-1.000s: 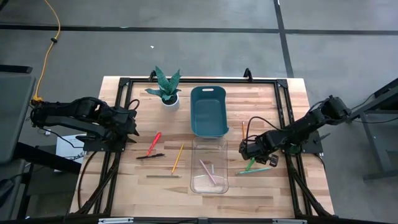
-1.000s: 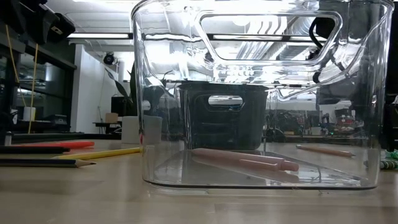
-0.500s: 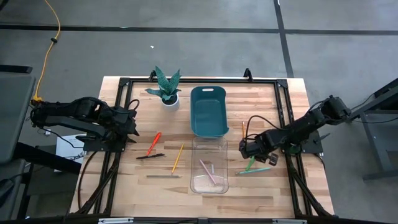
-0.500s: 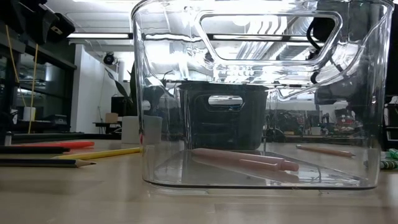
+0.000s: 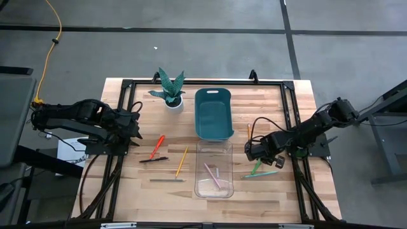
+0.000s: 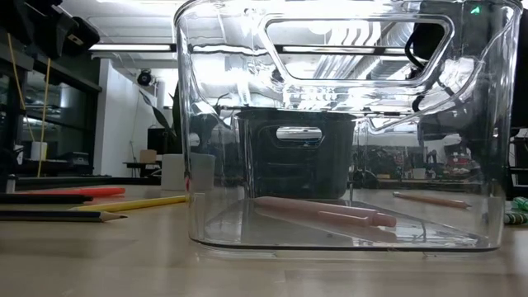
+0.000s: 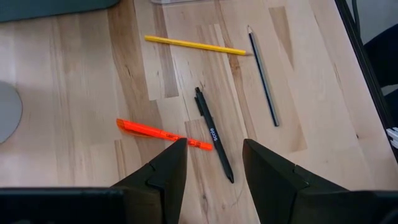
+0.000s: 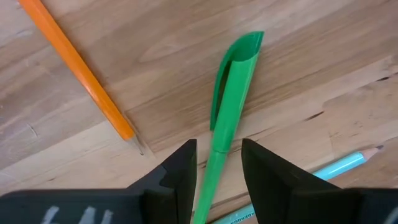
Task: Sort pens & pencils
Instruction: Put the green pen into the transparent bin
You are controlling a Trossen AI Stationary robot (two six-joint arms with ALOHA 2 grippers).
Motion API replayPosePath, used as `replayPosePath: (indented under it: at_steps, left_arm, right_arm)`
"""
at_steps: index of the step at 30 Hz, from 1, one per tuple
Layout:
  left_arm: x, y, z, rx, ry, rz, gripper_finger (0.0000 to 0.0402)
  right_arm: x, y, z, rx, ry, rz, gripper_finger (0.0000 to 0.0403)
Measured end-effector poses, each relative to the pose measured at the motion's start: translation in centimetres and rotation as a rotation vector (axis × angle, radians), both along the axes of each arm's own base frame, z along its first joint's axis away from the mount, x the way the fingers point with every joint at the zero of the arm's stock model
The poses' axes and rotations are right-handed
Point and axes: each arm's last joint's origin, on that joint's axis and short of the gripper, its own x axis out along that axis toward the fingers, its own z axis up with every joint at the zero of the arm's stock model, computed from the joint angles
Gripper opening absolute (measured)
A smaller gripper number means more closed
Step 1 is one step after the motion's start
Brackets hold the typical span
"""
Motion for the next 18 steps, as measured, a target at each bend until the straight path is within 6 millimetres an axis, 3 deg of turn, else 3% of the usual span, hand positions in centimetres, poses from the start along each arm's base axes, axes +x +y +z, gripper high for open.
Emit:
replayPosePath:
  at_steps: [18]
  left_arm:
    - [0.0, 0.0, 0.0, 0.002, 0.0, -0.002, 0.0145]
  right_arm:
    - [-0.07, -0.29, -0.01, -0.007, 0.015, -0.011, 0.0119]
